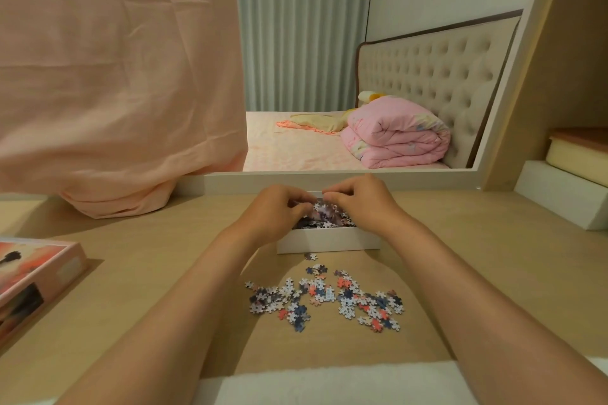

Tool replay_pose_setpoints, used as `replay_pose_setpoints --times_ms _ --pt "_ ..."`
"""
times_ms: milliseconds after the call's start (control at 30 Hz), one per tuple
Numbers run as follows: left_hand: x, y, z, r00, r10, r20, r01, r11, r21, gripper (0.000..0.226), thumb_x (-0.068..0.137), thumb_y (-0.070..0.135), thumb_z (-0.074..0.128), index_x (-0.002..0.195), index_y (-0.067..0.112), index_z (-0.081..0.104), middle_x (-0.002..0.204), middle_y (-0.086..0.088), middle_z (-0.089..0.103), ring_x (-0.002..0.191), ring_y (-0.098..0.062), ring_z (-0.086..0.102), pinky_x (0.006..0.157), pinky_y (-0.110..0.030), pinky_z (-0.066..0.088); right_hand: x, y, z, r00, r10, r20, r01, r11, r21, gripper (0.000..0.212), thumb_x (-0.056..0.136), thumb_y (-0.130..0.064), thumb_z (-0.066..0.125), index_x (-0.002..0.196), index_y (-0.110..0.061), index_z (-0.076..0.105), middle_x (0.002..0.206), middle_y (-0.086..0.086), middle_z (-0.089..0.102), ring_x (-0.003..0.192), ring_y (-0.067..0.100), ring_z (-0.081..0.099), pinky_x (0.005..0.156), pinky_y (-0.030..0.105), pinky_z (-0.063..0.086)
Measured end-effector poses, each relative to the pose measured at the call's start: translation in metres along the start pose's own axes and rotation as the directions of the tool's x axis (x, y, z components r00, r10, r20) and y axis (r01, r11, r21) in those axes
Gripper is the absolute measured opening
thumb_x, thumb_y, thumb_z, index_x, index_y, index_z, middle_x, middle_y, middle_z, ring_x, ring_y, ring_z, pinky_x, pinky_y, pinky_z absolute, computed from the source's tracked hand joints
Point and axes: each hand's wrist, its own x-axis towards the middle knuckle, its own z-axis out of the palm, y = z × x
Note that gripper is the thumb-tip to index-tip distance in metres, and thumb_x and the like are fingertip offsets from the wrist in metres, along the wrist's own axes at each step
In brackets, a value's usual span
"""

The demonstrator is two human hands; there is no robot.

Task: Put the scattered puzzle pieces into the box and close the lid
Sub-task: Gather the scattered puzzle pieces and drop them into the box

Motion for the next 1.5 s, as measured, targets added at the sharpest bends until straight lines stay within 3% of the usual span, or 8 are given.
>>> replay_pose_setpoints --times_ms 100,200,467,667,833,1100,1367,1500 --pt "0.0 0.002 -0.002 0.999 -0.033 0.013 0.034 0.999 -0.035 0.028 0.101 0.03 0.051 0.12 0.025 0.069 0.114 0.008 0.071 0.103 -0.006 0.062 0.089 -0.025 0.047 0.003 0.004 0.0 0.999 -0.006 0.035 0.008 0.999 -0.053 0.036 0.098 -0.035 0.057 0.088 -0.006 0.075 0.086 0.017 0.073 0.075 0.025 0.064 0.074 0.037 0.05" --pt "-0.002 0.002 -0.005 0.999 -0.031 0.039 0.032 0.999 -0.023 0.032 0.102 0.025 0.045 0.125 0.025 0.066 0.124 0.011 0.066 0.114 -0.004 0.057 0.094 -0.022 0.039 0.002 0.005 -0.003 0.998 -0.047 0.049 0.05 0.996 -0.077 0.039 0.099 -0.035 0.052 0.074 -0.01 0.067 0.066 0.007 0.061 0.061 0.017 0.053 0.067 0.033 0.043" --pt "-0.011 -0.006 -0.003 0.981 0.118 0.154 -0.17 0.908 0.384 0.034 0.096 0.036 0.046 0.119 0.031 0.071 0.13 0.012 0.062 0.113 -0.009 0.055 0.097 -0.029 0.045 -0.014 0.009 -0.003 0.937 -0.059 0.344 0.178 0.929 -0.323 0.035 0.095 -0.026 0.047 0.12 -0.034 0.071 0.13 -0.013 0.065 0.115 0.008 0.059 0.102 0.035 0.047" --pt "-0.016 -0.005 0.001 0.969 0.18 0.171 -0.234 0.892 0.386 0.042 0.095 0.045 0.044 0.132 0.034 0.061 0.142 0.014 0.052 0.126 -0.008 0.049 0.101 -0.026 0.039 -0.017 0.014 -0.004 0.959 -0.072 0.275 0.173 0.914 -0.366 0.037 0.101 -0.036 0.041 0.121 -0.028 0.071 0.146 -0.009 0.053 0.129 0.011 0.05 0.106 0.035 0.04" --pt "-0.017 -0.008 0.006 0.968 0.095 0.231 -0.209 0.811 0.547 0.056 0.095 0.054 0.039 0.147 0.034 0.041 0.155 0.009 0.037 0.141 -0.01 0.031 0.116 -0.032 0.015 -0.024 0.01 -0.001 0.941 -0.047 0.334 0.2 0.876 -0.44 0.042 0.103 -0.04 0.034 0.117 -0.019 0.068 0.134 -0.002 0.062 0.121 0.018 0.055 0.103 0.041 0.043" --pt "-0.017 -0.012 0.008 0.971 0.043 0.236 -0.174 0.803 0.57 0.07 0.092 0.063 0.04 0.154 0.036 0.021 0.161 0.009 0.023 0.147 -0.012 0.02 0.118 -0.034 0.011 -0.021 0.009 0.005 0.922 0.021 0.386 0.201 0.827 -0.525 0.048 0.104 -0.051 0.021 0.146 -0.041 0.043 0.16 -0.008 0.032 0.148 0.008 0.023 0.123 0.046 0.006" --pt "-0.024 -0.007 -0.008 0.984 0.149 0.093 -0.174 0.902 0.396 0.061 0.087 0.044 0.051 0.146 0.034 0.038 0.15 0.006 0.038 0.136 -0.015 0.031 0.112 -0.037 0.027 -0.023 -0.013 0.001 0.94 -0.312 0.14 0.342 0.843 -0.416 0.026 0.095 -0.025 0.052 0.108 -0.029 0.075 0.104 -0.008 0.064 0.097 0.016 0.058 0.082 0.035 0.049" --pt "-0.036 -0.006 -0.021 0.985 0.172 -0.01 -0.151 0.891 0.428 0.05 0.078 0.048 0.045 0.124 0.031 0.054 0.116 0.009 0.052 0.107 -0.013 0.046 0.087 -0.032 0.037 -0.03 -0.038 0.004 0.914 -0.202 0.351 0.323 0.887 -0.331 0.031 0.092 -0.02 0.051 0.104 -0.03 0.077 0.095 -0.012 0.072 0.074 0.01 0.063 0.072 0.031 0.054"
